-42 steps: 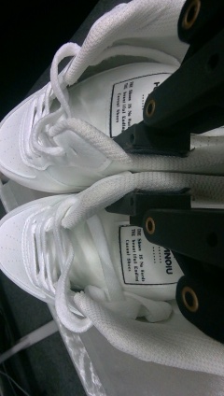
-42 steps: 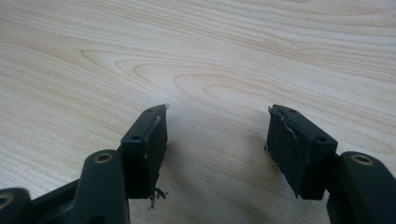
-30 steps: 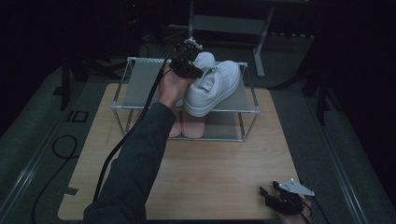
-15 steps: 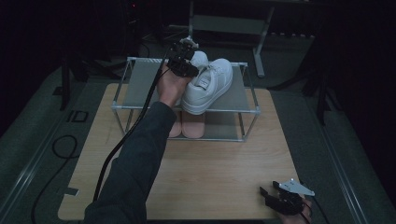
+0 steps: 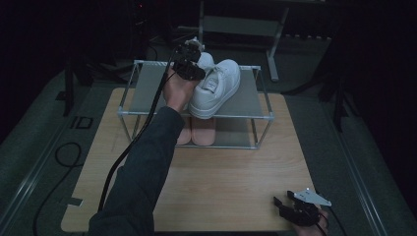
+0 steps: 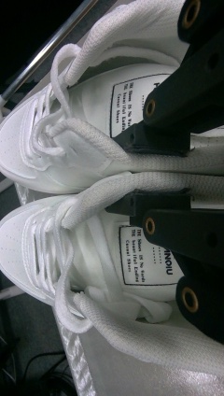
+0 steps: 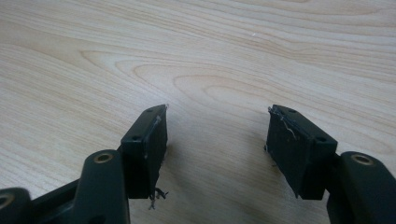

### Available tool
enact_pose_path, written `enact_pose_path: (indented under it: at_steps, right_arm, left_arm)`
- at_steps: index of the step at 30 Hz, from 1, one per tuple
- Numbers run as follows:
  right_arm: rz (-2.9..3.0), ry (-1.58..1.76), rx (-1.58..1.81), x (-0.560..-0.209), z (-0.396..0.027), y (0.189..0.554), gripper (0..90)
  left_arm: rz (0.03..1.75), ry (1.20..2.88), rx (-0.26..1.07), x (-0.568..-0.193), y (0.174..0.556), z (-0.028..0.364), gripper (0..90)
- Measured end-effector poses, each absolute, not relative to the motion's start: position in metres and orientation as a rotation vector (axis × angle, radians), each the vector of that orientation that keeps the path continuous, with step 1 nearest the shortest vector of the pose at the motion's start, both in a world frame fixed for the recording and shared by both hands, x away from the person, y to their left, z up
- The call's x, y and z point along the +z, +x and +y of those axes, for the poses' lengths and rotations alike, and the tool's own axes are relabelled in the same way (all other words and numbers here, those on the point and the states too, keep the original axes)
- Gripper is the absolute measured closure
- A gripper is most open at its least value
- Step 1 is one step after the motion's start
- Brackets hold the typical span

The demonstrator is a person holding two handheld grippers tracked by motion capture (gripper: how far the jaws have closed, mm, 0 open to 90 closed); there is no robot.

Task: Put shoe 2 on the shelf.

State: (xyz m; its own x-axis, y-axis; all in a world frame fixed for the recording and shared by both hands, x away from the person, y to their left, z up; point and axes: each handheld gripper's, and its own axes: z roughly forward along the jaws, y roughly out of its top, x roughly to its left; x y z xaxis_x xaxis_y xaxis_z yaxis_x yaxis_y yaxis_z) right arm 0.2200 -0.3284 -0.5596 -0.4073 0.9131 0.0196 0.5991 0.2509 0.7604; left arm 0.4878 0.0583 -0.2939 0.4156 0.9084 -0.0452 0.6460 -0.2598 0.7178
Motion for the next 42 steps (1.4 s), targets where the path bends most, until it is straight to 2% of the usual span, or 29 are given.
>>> enact_pose_path:
  at_steps: [42]
  right_arm:
    - [2.1, 1.376, 0.982, -0.5595, -0.3283, 0.2198, 37.7]
  left_arm:
    - [1.526, 1.834, 0.569, -0.2997, 0.4951, 0.0676, 75.6]
